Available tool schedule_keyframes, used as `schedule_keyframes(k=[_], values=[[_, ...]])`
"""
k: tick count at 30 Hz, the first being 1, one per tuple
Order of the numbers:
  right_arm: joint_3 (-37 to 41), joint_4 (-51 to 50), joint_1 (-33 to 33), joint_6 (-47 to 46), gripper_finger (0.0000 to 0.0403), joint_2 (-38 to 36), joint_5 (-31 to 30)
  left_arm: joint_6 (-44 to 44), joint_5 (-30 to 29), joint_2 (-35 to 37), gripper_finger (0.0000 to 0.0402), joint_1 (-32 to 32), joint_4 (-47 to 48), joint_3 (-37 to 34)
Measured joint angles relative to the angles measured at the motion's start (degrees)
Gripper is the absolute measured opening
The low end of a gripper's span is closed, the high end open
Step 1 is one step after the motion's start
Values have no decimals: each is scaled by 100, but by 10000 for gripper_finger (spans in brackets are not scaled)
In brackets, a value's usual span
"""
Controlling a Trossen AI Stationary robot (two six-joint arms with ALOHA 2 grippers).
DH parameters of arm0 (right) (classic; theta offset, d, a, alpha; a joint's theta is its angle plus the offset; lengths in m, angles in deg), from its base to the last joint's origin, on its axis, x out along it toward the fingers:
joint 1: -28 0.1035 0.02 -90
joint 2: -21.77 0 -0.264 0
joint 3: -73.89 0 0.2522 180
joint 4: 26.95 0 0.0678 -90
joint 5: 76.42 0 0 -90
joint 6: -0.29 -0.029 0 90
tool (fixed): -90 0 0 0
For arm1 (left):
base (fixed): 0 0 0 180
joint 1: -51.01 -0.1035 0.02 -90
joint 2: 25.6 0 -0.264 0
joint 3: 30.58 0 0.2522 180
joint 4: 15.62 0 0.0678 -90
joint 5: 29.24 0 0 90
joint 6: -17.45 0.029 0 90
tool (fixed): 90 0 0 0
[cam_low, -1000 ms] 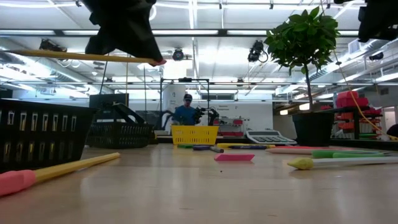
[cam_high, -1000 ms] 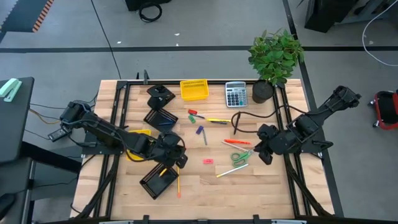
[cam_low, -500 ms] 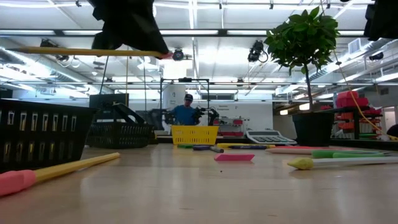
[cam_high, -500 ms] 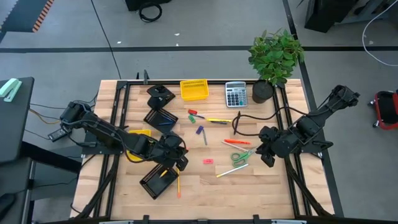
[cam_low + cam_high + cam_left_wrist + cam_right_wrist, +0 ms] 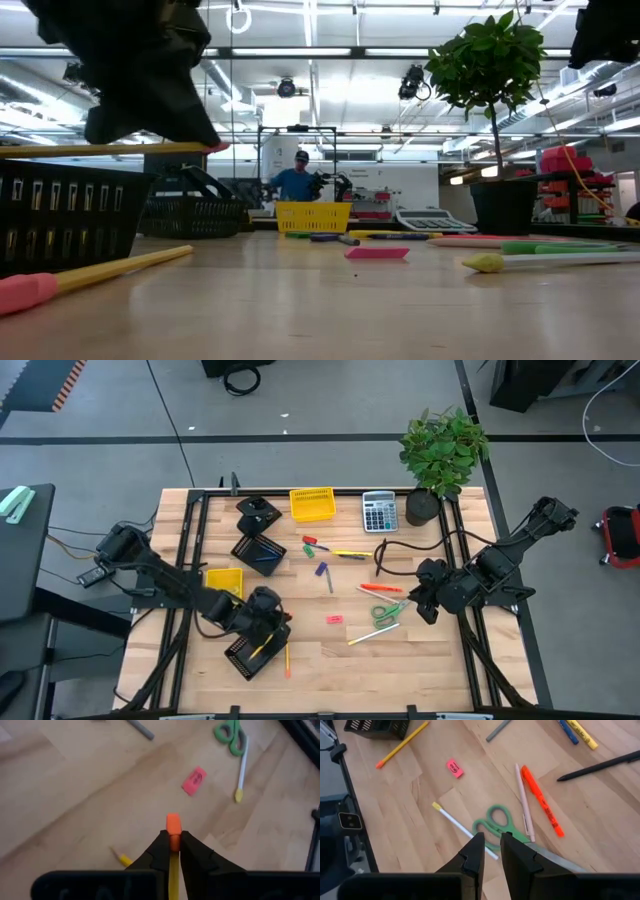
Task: Sort crayons/erasers/pens/pencils in bins
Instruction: Put the yellow pencil into the bottom black basket, then put the orange pen into the top yellow basket
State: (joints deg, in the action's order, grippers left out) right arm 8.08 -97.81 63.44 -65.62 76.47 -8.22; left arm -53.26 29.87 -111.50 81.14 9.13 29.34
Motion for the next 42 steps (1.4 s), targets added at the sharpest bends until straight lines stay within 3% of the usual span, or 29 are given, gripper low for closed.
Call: schedule_keyframes(k=[14,32,39,42], values=[[0,-2,-4,-504,69,0,-2,388,283,4,52,-40,-30,-293],[0,-66,-4,-307,69,0,-4,210,793,90,189,-259,-131,-294],[0,32,-54,-327,69,0,-71,721,807,682,191,-623,-115,-291],[0,527,-290,143,69,0,-152,927,805,955,181,-786,-81,-287]])
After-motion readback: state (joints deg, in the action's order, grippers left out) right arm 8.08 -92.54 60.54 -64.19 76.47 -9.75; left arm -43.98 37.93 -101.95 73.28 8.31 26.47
